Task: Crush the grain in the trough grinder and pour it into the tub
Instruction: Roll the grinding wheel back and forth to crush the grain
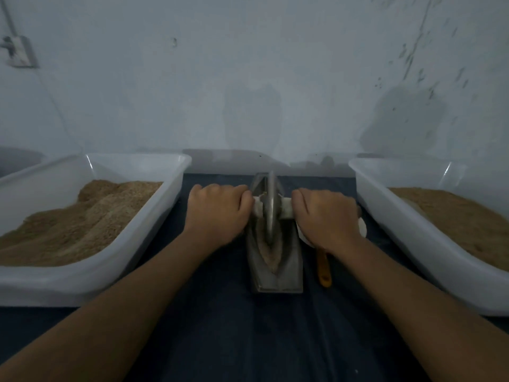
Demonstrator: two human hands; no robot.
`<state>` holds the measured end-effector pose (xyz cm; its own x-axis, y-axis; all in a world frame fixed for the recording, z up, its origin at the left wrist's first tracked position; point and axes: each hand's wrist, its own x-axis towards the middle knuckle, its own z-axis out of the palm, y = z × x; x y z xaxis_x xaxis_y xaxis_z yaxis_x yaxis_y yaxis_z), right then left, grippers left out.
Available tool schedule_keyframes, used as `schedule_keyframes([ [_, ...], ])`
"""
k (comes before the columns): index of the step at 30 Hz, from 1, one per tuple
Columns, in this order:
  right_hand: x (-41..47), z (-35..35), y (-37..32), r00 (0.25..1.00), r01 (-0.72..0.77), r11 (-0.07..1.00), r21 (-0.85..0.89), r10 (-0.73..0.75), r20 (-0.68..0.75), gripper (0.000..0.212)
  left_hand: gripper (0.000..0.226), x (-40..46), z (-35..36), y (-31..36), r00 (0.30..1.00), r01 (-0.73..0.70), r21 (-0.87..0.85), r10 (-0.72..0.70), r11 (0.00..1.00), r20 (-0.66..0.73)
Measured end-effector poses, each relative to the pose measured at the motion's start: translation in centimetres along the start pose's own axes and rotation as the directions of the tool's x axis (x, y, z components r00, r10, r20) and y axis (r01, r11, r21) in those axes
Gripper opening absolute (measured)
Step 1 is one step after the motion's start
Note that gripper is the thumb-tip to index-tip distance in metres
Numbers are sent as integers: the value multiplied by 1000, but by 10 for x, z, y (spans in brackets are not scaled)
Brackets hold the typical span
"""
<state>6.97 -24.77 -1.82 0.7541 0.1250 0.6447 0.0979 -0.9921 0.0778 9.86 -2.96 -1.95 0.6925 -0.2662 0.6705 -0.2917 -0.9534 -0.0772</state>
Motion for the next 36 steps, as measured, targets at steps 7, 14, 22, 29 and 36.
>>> schedule_keyframes([
  [7,68,16,5,976,32,999,-13,-28,217,41,41,46,27,-13,966,123,44,-130,991,225],
  [14,21,6,2,996,84,996,-7,-84,36,33,30,9,-2,1,993,-39,175,19,984,119],
  [22,-33,-25,-6,965,131,989,75,-109,-240,30,27,-54,-29,2,994,-16,-11,15,1000,-108],
  [29,-1,3,-1,995,36,993,114,-25,-95,39,35,-11,-10,2,998,-52,129,54,990,-11],
  [36,52,33,12,981,-160,978,137,142,132,47,46,47,22,-2,987,34,100,-49,994,152],
])
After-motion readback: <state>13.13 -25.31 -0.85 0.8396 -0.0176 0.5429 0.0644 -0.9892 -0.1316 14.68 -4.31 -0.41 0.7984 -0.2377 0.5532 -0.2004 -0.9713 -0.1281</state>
